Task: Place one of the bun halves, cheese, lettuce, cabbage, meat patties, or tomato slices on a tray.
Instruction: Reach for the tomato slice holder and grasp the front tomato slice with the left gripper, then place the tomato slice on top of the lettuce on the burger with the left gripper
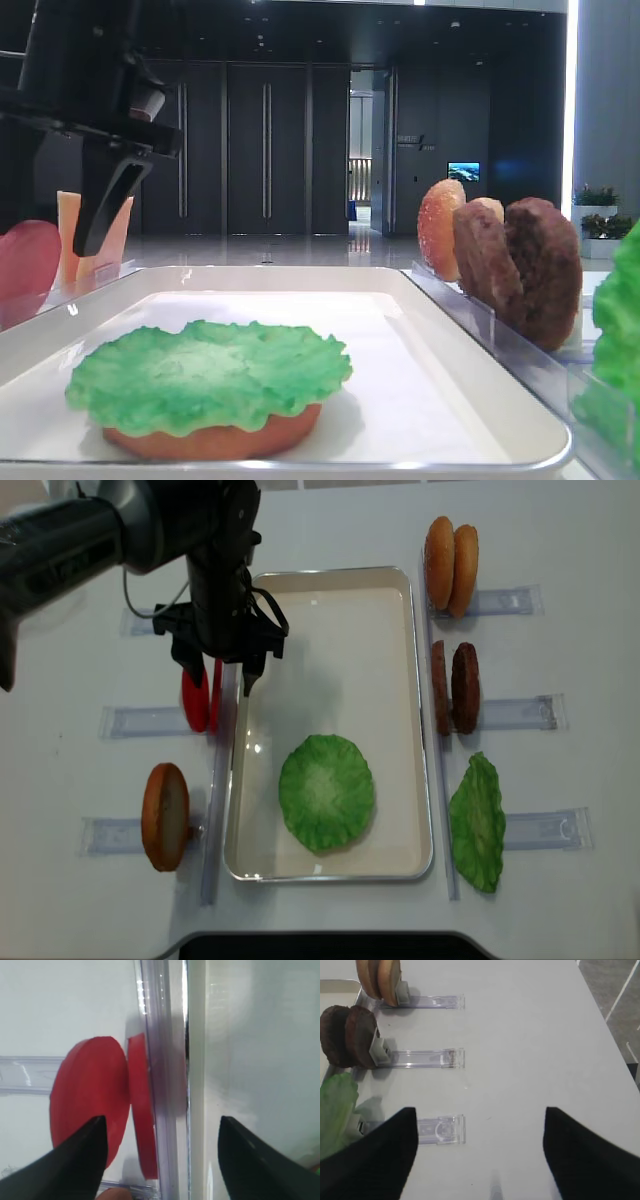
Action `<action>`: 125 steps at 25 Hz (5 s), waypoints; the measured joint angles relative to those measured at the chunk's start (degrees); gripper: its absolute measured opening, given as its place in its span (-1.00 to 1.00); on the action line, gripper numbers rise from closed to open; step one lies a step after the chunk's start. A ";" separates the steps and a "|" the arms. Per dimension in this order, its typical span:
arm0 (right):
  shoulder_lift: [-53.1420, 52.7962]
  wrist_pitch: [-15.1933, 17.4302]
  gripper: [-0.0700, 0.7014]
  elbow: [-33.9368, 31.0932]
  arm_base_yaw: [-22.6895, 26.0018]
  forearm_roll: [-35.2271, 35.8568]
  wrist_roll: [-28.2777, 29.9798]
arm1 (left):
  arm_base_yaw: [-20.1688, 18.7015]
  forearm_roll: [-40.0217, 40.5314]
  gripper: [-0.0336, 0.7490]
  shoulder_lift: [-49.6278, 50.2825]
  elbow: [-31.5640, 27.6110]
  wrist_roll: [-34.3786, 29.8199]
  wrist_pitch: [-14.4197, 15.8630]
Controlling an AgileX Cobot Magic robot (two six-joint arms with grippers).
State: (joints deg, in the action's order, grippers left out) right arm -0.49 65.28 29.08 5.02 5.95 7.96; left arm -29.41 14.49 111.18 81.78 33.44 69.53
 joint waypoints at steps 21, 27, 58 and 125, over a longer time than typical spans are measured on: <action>0.00 0.00 0.48 0.00 0.00 0.00 0.00 | 1.52 -1.77 0.32 0.00 0.00 -1.08 0.00; 0.00 0.00 0.48 0.00 0.00 0.00 0.00 | 1.52 -1.78 0.32 0.00 0.00 -1.12 0.00; 0.00 0.00 0.48 -0.04 0.00 0.00 0.00 | 1.52 -1.40 -0.76 1.69 0.00 -3.50 0.17; 0.00 0.00 0.48 -0.04 0.00 0.00 0.00 | 1.73 -22.75 -0.77 -17.18 0.01 -17.50 0.45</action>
State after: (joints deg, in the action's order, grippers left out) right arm -0.49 65.28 29.04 5.02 5.95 7.96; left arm -27.68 -8.26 94.00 81.79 15.95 69.98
